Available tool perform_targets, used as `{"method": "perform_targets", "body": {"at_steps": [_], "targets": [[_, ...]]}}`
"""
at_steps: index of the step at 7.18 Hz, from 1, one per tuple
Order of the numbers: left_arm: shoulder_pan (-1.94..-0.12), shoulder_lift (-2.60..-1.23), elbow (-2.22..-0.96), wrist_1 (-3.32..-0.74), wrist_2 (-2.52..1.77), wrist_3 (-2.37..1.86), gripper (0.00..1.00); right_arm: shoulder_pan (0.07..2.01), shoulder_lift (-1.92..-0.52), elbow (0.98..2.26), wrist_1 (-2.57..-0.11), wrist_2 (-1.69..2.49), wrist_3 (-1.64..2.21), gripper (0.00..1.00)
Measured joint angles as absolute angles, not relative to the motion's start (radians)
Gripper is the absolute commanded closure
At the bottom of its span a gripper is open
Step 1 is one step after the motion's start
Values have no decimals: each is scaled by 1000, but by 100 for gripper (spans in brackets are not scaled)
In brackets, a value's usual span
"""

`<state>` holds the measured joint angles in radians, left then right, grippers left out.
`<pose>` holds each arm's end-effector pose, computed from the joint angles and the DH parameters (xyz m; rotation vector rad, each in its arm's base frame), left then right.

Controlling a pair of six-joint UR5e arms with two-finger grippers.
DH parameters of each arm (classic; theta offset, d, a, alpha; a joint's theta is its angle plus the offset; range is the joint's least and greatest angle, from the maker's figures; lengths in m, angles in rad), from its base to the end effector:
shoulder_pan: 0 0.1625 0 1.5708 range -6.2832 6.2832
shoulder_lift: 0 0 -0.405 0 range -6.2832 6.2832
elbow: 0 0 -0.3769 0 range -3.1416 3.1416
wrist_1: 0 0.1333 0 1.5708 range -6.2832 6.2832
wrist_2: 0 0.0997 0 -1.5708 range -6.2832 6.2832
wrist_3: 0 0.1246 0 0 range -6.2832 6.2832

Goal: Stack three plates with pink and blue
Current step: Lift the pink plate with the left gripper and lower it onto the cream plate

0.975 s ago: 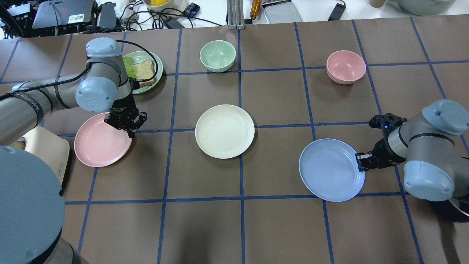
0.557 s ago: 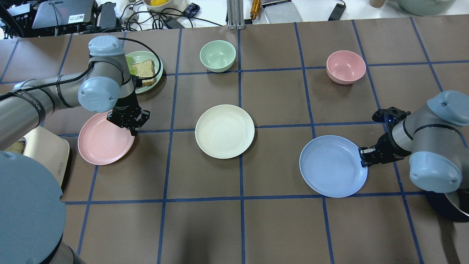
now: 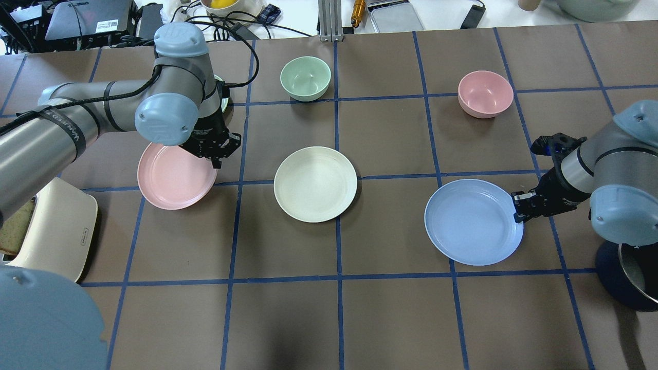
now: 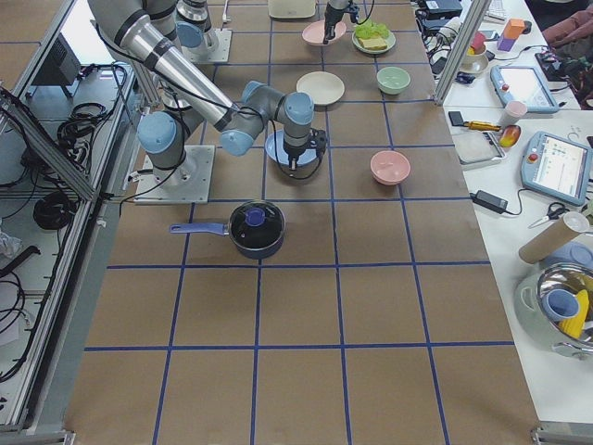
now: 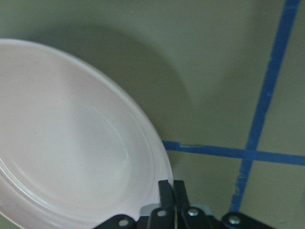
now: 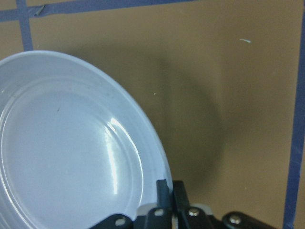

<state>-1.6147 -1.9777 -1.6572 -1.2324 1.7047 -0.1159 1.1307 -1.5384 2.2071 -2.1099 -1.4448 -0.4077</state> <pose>-0.1416 -0.5660 0.2186 -0.0920 2.9870 0.2152 -0.0321 -0.4179 0.1982 0.0603 2.9715 0.0987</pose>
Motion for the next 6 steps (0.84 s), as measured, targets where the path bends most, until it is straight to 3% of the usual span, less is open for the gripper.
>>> {"method": "perform_targets", "body": {"at_steps": [6], "targets": [[-2006,-2086,-1448,-1323,1603,-547,100,1132,-1537,2175,-2069,-1447,-403,100]]}}
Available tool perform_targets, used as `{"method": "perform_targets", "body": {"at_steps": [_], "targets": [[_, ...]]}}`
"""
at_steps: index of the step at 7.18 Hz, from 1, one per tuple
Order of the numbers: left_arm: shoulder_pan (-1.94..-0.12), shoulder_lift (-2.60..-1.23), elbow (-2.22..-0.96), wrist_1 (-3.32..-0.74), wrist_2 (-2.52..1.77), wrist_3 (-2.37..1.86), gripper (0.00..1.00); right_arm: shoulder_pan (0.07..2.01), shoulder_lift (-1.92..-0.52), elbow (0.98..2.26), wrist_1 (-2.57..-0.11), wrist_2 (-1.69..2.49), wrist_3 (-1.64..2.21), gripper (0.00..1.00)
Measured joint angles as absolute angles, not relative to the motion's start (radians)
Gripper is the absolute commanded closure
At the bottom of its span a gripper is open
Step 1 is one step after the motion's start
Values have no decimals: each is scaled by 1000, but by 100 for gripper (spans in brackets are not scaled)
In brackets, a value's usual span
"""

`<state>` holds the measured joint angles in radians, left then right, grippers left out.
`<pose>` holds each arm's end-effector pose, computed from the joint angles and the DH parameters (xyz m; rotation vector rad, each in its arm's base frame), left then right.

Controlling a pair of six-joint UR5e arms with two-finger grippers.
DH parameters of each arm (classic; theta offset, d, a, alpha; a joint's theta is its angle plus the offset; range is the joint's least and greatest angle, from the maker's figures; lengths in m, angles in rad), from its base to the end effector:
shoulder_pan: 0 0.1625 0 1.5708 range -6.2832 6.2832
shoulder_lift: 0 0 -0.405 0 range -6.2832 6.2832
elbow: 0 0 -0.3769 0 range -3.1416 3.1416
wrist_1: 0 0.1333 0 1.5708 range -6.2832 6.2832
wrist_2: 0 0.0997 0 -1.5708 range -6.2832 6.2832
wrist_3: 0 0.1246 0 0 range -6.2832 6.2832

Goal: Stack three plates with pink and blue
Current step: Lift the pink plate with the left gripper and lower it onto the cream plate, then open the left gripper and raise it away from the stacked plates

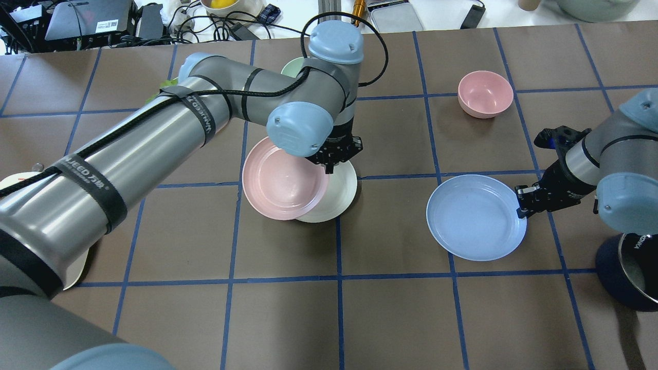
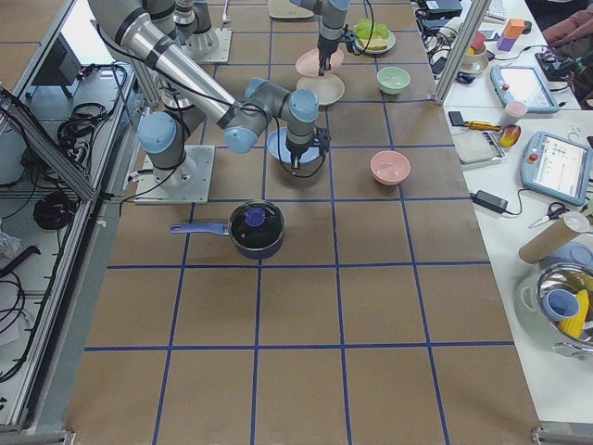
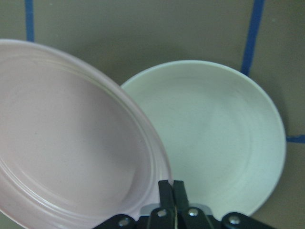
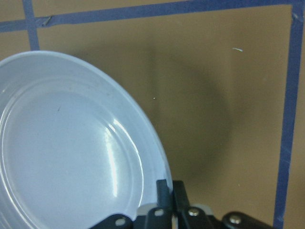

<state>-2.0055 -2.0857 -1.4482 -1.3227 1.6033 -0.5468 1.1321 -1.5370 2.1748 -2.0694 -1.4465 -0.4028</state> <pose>-0.3819 -0.5156 0.2333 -0.1668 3.0357 0.1704 -0.0344 -0.4236 0.2066 0.0662 2.9687 0.1135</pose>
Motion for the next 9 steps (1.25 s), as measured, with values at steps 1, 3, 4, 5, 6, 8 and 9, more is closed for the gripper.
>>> {"method": "perform_targets", "body": {"at_steps": [1,3,4,5,6,8,9], "targets": [[-2027,-2117,-1426,-1321,1584,-572,100,1132,-1537,2175,-2069,-1447,-402,100],[-2046,-2157,-1404,-1316,1570,-586,0,1132,-1537,2176,-2068,-1447,-400,100],[-2046,-2160,-1397,-1316,1566,-585,0,1132,-1537,2176,-2068,-1446,-399,100],[-2039,-2150,-1384,-1322,1559,-579,0,1132,-1537,2175,-2068,-1446,-399,100],[-2015,-2133,-1353,-1352,1553,-565,0,1132,-1539,2175,-2069,-1445,-398,100],[-1914,-2087,-1227,-1564,1546,-453,0,1141,-1541,2165,-2072,-1438,-373,100],[-1875,-2057,-1164,-1683,1542,-384,0,1160,-1539,2145,-2071,-1433,-327,100]]}}
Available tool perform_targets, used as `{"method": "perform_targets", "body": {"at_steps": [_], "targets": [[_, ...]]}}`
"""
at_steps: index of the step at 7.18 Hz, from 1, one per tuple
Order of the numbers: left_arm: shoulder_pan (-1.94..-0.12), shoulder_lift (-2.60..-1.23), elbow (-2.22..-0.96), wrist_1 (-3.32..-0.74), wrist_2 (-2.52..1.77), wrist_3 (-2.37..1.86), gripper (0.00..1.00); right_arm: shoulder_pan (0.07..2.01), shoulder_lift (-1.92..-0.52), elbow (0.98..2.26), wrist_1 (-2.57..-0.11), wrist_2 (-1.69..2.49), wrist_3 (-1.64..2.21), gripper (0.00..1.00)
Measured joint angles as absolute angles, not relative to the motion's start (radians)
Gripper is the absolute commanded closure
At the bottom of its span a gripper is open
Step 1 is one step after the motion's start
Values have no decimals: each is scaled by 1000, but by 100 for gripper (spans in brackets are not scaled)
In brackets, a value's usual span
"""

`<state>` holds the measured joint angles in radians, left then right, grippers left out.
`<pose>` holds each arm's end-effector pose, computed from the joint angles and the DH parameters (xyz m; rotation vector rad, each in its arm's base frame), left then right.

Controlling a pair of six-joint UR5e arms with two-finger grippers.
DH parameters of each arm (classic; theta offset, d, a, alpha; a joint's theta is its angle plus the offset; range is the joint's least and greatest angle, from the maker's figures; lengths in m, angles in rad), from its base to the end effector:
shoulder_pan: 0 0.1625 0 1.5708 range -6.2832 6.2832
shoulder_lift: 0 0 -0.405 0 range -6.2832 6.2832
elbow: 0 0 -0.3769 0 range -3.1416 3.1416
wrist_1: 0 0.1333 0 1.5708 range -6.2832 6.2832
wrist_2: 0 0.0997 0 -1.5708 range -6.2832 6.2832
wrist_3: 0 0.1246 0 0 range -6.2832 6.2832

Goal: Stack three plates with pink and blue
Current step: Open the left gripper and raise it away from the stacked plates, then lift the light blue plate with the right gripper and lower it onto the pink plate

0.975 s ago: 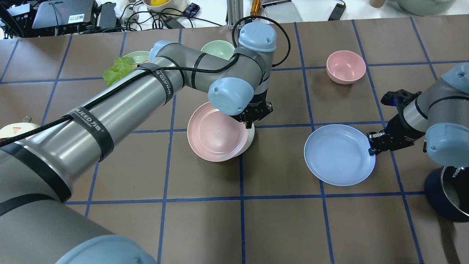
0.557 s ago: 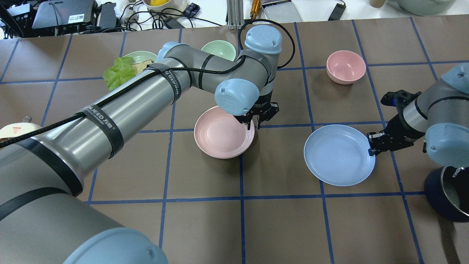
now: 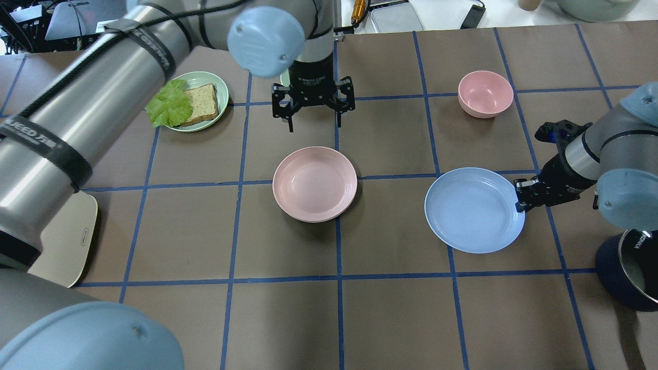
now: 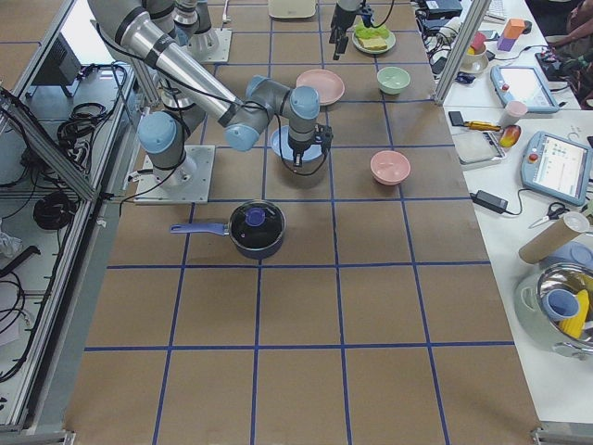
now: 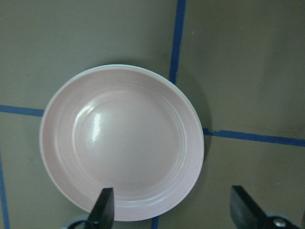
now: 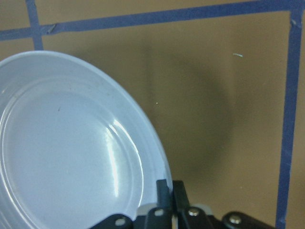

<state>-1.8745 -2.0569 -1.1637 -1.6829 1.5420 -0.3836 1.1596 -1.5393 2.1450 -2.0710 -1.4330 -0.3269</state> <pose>-0.3218 -0.5690 0.3496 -0.1277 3.0877 0.2939 -0.0255 -0.4348 0.2195 0.1362 2.9712 0.0724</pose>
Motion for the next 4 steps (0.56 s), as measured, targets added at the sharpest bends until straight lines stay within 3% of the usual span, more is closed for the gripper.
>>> {"method": "perform_targets", "body": {"at_steps": [4], "targets": [[-1810,-1912,-1078,-1836,1525,-281,0,1461,-1490,2037,-2082,-1430,101,100]]}}
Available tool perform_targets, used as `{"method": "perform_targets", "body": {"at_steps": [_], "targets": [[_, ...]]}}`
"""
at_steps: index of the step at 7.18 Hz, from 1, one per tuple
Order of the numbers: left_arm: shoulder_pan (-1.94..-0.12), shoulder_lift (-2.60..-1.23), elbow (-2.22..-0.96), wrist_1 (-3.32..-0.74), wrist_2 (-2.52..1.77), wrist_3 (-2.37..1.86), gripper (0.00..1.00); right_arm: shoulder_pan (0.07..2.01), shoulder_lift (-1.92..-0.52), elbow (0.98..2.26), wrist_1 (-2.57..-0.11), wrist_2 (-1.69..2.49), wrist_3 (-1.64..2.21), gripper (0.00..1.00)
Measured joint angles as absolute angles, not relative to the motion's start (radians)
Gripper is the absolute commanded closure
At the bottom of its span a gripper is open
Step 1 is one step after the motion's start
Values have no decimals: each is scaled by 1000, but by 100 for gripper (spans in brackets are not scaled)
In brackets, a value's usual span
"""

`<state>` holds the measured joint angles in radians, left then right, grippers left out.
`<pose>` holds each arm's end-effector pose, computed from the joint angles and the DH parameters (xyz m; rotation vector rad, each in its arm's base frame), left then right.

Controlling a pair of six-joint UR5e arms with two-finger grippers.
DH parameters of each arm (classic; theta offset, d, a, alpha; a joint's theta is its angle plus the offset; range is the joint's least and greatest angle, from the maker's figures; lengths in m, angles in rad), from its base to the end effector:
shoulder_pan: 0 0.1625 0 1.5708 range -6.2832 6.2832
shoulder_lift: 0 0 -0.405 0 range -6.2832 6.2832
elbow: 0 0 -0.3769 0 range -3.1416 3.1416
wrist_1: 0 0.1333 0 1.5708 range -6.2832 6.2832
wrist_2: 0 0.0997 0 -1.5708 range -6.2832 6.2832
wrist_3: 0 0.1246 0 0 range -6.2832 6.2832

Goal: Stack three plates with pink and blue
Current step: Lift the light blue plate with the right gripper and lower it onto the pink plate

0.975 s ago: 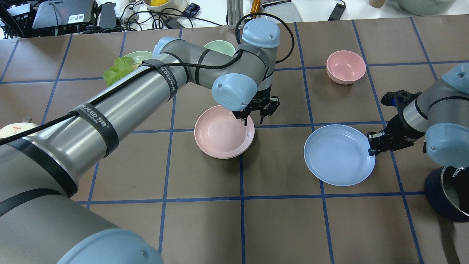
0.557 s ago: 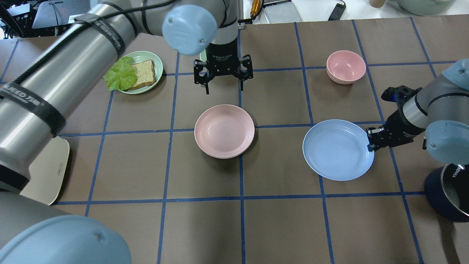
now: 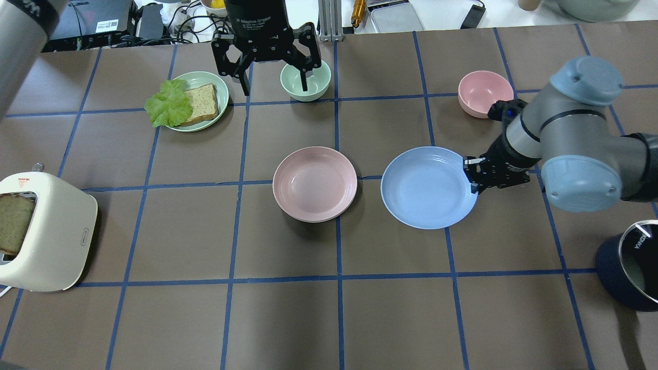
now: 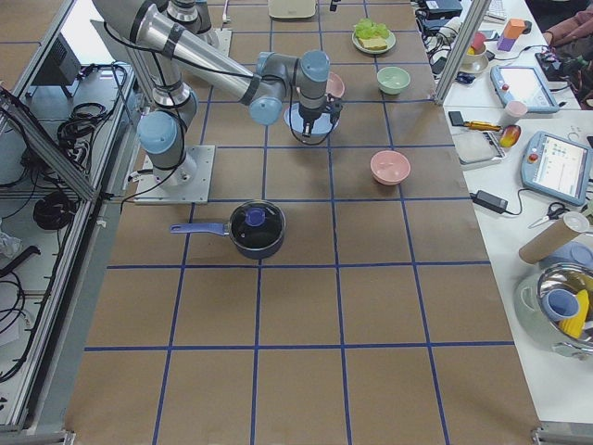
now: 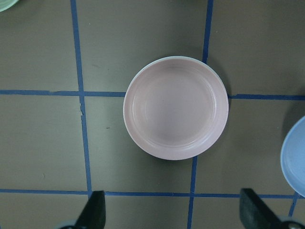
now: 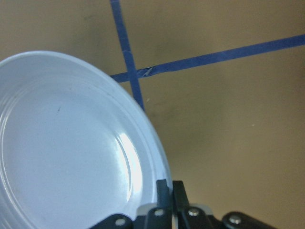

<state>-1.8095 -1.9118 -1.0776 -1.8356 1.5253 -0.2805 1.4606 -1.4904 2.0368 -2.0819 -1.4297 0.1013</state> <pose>-0.2753 -0.5434 0.4664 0.0692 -3.1201 -0.1882 0.1004 -0.4637 0.2435 0.3204 2.9828 0.0520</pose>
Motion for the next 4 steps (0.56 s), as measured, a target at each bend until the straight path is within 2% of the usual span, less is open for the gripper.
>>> {"method": "perform_targets", "body": {"at_steps": [2,4], "targets": [[-1780,-1870,-1111,-1839,1538,-252,0,1655,-1406,1923,-2083,-1434,369,100],[-1710,-1809,-1187,-1839,1538,-158,0,1768,-1323,1846,-2086,-1436,511,100]]}}
